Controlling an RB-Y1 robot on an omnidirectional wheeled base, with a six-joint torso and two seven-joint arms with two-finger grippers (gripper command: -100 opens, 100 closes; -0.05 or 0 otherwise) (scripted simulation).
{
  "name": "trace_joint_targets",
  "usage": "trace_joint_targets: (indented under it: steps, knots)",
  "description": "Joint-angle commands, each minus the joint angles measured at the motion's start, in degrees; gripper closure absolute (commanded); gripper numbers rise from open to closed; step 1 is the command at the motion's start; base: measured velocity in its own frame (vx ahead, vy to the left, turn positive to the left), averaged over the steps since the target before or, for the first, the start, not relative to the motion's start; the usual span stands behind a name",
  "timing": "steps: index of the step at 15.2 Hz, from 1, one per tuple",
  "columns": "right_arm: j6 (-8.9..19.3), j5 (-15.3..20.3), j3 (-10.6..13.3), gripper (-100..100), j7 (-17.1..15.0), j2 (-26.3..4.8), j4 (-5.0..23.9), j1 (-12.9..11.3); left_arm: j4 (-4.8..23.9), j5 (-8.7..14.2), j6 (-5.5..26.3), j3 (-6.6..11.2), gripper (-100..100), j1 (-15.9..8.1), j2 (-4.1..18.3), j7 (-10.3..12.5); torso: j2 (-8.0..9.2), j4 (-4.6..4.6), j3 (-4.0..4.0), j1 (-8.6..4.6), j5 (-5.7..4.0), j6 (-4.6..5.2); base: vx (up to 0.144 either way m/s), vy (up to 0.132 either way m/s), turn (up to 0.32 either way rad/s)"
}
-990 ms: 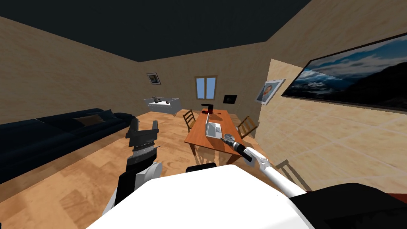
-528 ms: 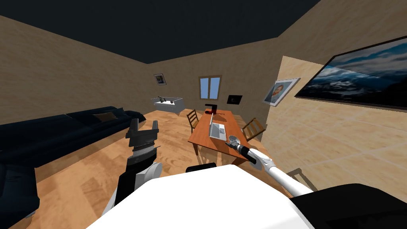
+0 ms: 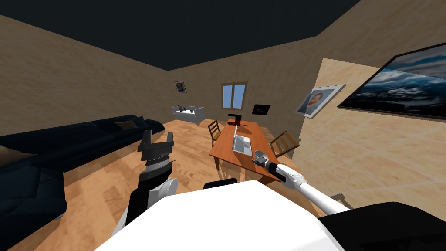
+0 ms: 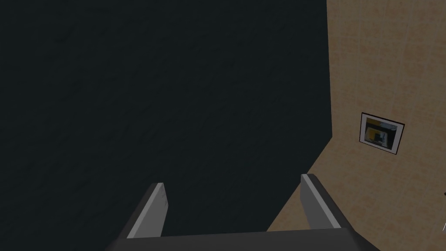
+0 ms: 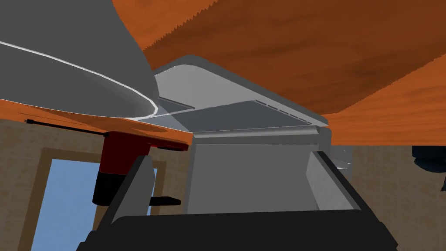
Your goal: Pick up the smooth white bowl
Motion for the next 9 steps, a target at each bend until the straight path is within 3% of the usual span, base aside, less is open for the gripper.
trace_joint_targets:
  steps: [1, 5, 7, 9]
  knots:
    - [0.82, 2.4, 1.91, -100, 0.21, -1.42, 2.86, -1.14, 0.0, 0.0, 0.0, 0.0, 0, 0.0, 0.0, 0.0, 0.0, 0.0, 0.0, 0.0, 0.0, 0.0, 0.031, 0.062, 0.16]
    - [1.18, 4.06, 2.97, -100, 0.48, -2.38, 6.53, -1.56, 0.0, 0.0, 0.0, 0.0, 0, 0.0, 0.0, 0.0, 0.0, 0.0, 0.0, 0.06, 0.01, -0.03, 0.015, 0.052, 0.098]
    - [1.83, 7.16, 5.01, -100, 0.98, -4.04, 10.62, -2.28, 0.0, 0.0, 0.0, 0.0, 0, 0.0, 0.0, 0.0, 0.01, 0.0, 0.0, 0.1, 0.02, -0.02, 0.021, 0.074, 0.2]
    - [1.83, 7.16, 5.01, -100, 0.98, -4.04, 11.27, -2.28, 0.0, 0.0, 0.0, 0.0, 0, 0.0, 0.0, 0.0, -0.03, 0.0, -0.02, 0.16, 0.04, -0.01, 0.032, 0.062, 0.082]
